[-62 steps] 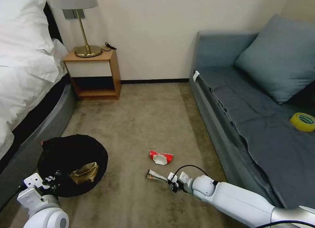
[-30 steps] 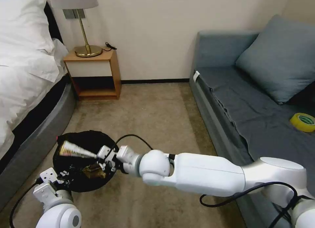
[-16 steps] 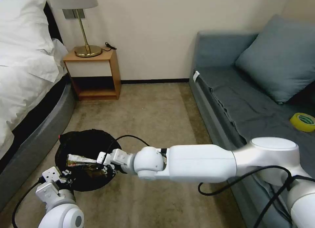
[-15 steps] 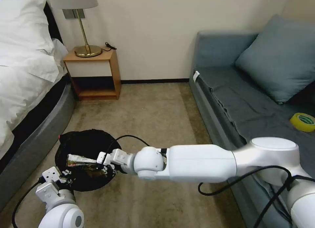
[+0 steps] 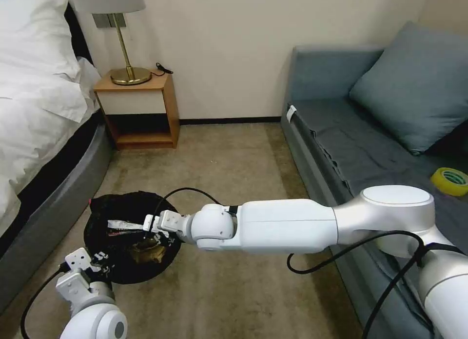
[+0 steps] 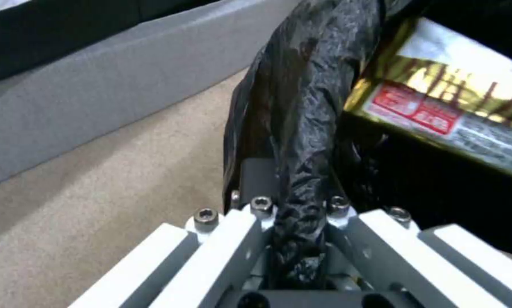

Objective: Pick up the trash bin, then pick up the garbage on the floor and place it into the trash bin.

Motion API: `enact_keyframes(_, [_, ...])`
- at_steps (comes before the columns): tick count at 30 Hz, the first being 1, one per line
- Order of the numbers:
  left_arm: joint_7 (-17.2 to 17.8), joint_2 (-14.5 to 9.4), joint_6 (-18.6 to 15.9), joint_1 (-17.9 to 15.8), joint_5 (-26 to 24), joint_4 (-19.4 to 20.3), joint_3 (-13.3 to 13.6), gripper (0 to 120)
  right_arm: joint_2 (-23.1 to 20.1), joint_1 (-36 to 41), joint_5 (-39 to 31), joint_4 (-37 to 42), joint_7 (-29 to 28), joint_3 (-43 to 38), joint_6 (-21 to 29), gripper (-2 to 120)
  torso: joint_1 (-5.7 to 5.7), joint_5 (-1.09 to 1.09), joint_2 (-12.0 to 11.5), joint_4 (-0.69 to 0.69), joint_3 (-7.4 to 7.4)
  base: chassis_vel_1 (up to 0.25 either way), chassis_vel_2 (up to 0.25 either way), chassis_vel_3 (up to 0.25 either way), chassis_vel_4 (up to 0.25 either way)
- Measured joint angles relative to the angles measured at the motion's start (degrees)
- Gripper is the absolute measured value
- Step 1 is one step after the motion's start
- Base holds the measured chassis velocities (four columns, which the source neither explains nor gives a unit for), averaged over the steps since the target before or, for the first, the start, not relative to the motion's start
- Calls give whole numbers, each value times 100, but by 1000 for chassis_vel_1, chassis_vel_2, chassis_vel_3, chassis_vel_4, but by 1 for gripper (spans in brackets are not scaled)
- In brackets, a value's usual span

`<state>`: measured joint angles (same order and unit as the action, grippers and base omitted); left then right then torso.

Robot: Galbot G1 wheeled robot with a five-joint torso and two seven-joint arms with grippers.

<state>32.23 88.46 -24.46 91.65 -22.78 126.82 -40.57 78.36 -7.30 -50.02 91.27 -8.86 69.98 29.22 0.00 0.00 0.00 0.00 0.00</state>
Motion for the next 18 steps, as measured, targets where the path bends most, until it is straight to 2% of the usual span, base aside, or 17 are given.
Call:
enact_keyframes(3, [-2, 2, 16, 0, 0, -26, 0, 1, 42, 0, 0, 54, -106, -1, 2, 25, 0, 0, 0, 0, 0, 0, 0, 0, 0])
enact_keyframes(6, [-4, 2, 19, 0, 0, -37, -4, 1, 44, -2, 0, 96, -119, -4, 4, 31, 0, 0, 0, 0, 0, 0, 0, 0, 0])
enact_keyframes(8, [-5, 2, 19, -16, 0, -40, -5, 1, 33, -18, 0, 162, -126, -24, 4, 45, 0, 0, 0, 0, 0, 0, 0, 0, 0])
enact_keyframes(10, [-6, 2, 19, -20, 0, -40, -5, 1, 28, -20, 0, 176, -128, -28, 4, 47, 0, 0, 0, 0, 0, 0, 0, 0, 0])
enact_keyframes(12, [-7, 4, 17, -31, 0, -40, 6, 1, 14, -47, -14, 221, -129, -52, 4, 58, 0, 0, 0, 0, 0, 0, 0, 0, 0])
enact_keyframes(13, [-7, 4, 17, -31, 0, -40, 6, 1, 14, -47, -14, 221, -129, -52, 4, 58, 0, 0, 0, 0, 0, 0, 0, 0, 0])
enact_keyframes(18, [-9, 22, 15, -41, 0, -56, 21, 1, 0, -84, -48, 262, -130, -100, -4, 76, 0, 0, 0, 0, 0, 0, 0, 0, 0])
